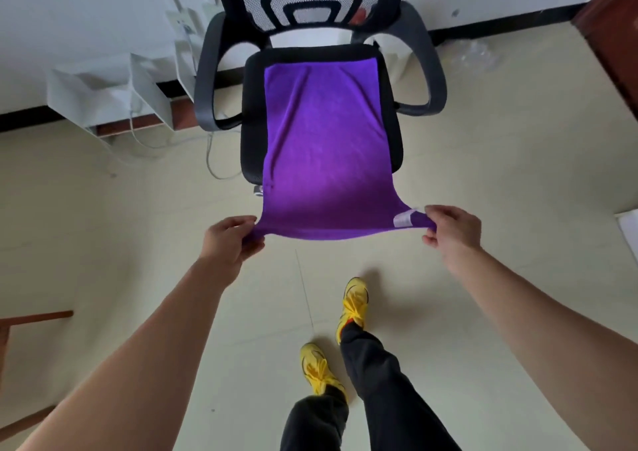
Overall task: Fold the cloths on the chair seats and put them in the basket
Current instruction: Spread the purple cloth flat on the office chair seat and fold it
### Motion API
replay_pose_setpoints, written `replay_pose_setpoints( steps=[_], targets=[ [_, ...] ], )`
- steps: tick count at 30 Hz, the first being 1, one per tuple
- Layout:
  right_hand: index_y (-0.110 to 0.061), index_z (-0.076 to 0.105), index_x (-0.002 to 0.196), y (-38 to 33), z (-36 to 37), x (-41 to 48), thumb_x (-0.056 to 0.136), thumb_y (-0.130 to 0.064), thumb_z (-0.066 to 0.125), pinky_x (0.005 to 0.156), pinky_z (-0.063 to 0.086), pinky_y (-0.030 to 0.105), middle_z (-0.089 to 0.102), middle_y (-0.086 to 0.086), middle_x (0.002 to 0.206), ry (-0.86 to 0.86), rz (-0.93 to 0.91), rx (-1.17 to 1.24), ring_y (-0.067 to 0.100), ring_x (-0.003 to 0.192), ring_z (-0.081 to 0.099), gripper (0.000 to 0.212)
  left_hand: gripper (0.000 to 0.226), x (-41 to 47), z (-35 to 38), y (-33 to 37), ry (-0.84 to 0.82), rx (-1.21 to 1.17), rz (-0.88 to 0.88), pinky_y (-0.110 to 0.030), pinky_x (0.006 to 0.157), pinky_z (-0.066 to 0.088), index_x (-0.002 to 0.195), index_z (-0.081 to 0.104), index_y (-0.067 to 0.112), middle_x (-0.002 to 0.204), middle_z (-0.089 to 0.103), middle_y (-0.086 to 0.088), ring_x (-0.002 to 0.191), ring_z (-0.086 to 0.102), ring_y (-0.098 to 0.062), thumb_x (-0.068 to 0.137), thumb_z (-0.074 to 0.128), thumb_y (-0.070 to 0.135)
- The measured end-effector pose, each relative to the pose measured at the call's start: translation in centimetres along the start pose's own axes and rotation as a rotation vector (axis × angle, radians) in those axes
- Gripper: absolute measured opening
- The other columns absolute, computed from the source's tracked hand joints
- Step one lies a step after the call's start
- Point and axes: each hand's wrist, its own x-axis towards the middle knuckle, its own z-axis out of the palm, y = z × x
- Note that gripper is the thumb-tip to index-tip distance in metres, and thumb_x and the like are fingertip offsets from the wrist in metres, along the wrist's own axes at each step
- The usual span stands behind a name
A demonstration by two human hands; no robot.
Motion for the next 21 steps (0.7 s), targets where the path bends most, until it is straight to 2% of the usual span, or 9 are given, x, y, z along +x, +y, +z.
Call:
replay_pose_setpoints(
  steps=[4, 7, 8, 10, 12, 14, 16, 19, 21],
  targets=[
    [-0.011, 0.064, 0.080, -5.5, 3.0, 3.0, 0.087, -0.011, 0.065, 0.047, 0.050, 0.021, 0.063, 0.006, 0.070, -0.099, 0.062, 0.146, 0.008, 0.047, 0.058, 0.006, 0.005, 2.5, 1.9, 5.2, -0.108, -0.026, 0.116, -0.026, 0.063, 0.058, 0.086, 0.065, 0.001, 0.064, 0.068, -0.006, 0.065, 0.060, -0.020, 0.085, 0.063, -0.004],
    [-0.012, 0.064, 0.087, -8.6, 5.5, 6.3, 0.084, 0.004, 0.053, 0.055, 0.053, 0.022, 0.063, 0.006, 0.078, -0.189, 0.037, 0.179, 0.011, 0.066, 0.065, 0.019, 0.028, 5.2, 3.4, 8.5, -0.128, 0.165, 0.188, -0.029, 0.074, 0.056, 0.100, 0.065, -0.002, 0.082, 0.065, -0.014, 0.071, 0.060, -0.022, 0.073, 0.073, -0.008],
    [-0.011, 0.063, 0.091, -9.3, 6.3, 7.3, 0.081, 0.009, 0.052, 0.056, 0.054, 0.022, 0.063, 0.006, 0.079, -0.203, 0.006, 0.152, 0.012, 0.070, 0.065, 0.025, 0.030, 6.3, 3.9, 9.3, -0.113, 0.288, 0.217, -0.030, 0.073, 0.054, 0.097, 0.067, 0.001, 0.083, 0.062, -0.015, 0.070, 0.058, -0.023, 0.070, 0.074, -0.009],
    [-0.010, 0.064, 0.097, -10.4, 8.2, 9.9, 0.078, 0.012, 0.057, 0.057, 0.053, 0.020, 0.063, 0.005, 0.078, -0.173, -0.068, 0.048, 0.012, 0.067, 0.065, 0.030, 0.027, 8.8, 5.2, 11.0, -0.021, 0.591, 0.313, -0.025, 0.057, 0.046, 0.087, 0.068, 0.010, 0.073, 0.059, -0.010, 0.060, 0.052, -0.020, 0.069, 0.069, -0.010],
    [-0.010, 0.068, 0.091, -11.0, 10.2, 12.6, 0.081, 0.005, 0.062, 0.052, 0.050, 0.017, 0.062, 0.003, 0.071, -0.109, -0.147, -0.065, 0.007, 0.054, 0.061, 0.019, 0.022, 11.4, 6.5, 12.5, 0.070, 0.818, 0.423, -0.025, 0.054, 0.045, 0.091, 0.070, 0.010, 0.070, 0.062, -0.011, 0.061, 0.057, -0.026, 0.074, 0.064, -0.003],
    [-0.005, 0.070, 0.087, -12.4, 12.6, 16.2, 0.084, -0.007, 0.064, 0.052, 0.047, 0.022, 0.061, 0.003, 0.065, -0.070, -0.211, -0.159, 0.008, 0.050, 0.058, 0.008, 0.013, 14.9, 8.1, 15.0, 0.146, 0.894, 0.481, -0.035, 0.065, 0.048, 0.090, 0.072, 0.007, 0.079, 0.066, -0.019, 0.077, 0.063, -0.036, 0.083, 0.063, 0.010],
    [-0.004, 0.071, 0.085, -13.8, 14.5, 19.0, 0.086, -0.015, 0.065, 0.060, 0.046, 0.031, 0.059, 0.003, 0.062, -0.078, -0.305, -0.270, 0.016, 0.056, 0.055, 0.012, 0.021, 17.9, 9.5, 17.3, 0.201, 0.956, 0.485, -0.038, 0.066, 0.045, 0.088, 0.072, 0.003, 0.080, 0.065, -0.022, 0.082, 0.062, -0.041, 0.088, 0.059, 0.020],
    [-0.008, 0.071, 0.084, -16.2, 17.4, 22.9, 0.088, -0.022, 0.064, 0.065, 0.045, 0.030, 0.062, 0.003, 0.066, -0.105, -0.456, -0.484, 0.020, 0.066, 0.057, 0.017, 0.024, 22.0, 11.2, 20.4, 0.254, 0.976, 0.467, -0.037, 0.071, 0.047, 0.092, 0.074, 0.006, 0.081, 0.066, -0.016, 0.086, 0.062, -0.039, 0.089, 0.058, 0.023],
    [-0.013, 0.063, 0.071, -17.5, 19.2, 24.9, 0.091, -0.024, 0.061, 0.063, 0.043, 0.032, 0.060, 0.006, 0.066, -0.146, -0.476, -0.544, 0.024, 0.065, 0.055, 0.022, 0.020, 24.1, 12.1, 21.8, 0.298, 0.905, 0.452, -0.031, 0.073, 0.046, 0.093, 0.075, 0.010, 0.076, 0.064, -0.008, 0.087, 0.063, -0.034, 0.087, 0.061, 0.022]
  ],
)
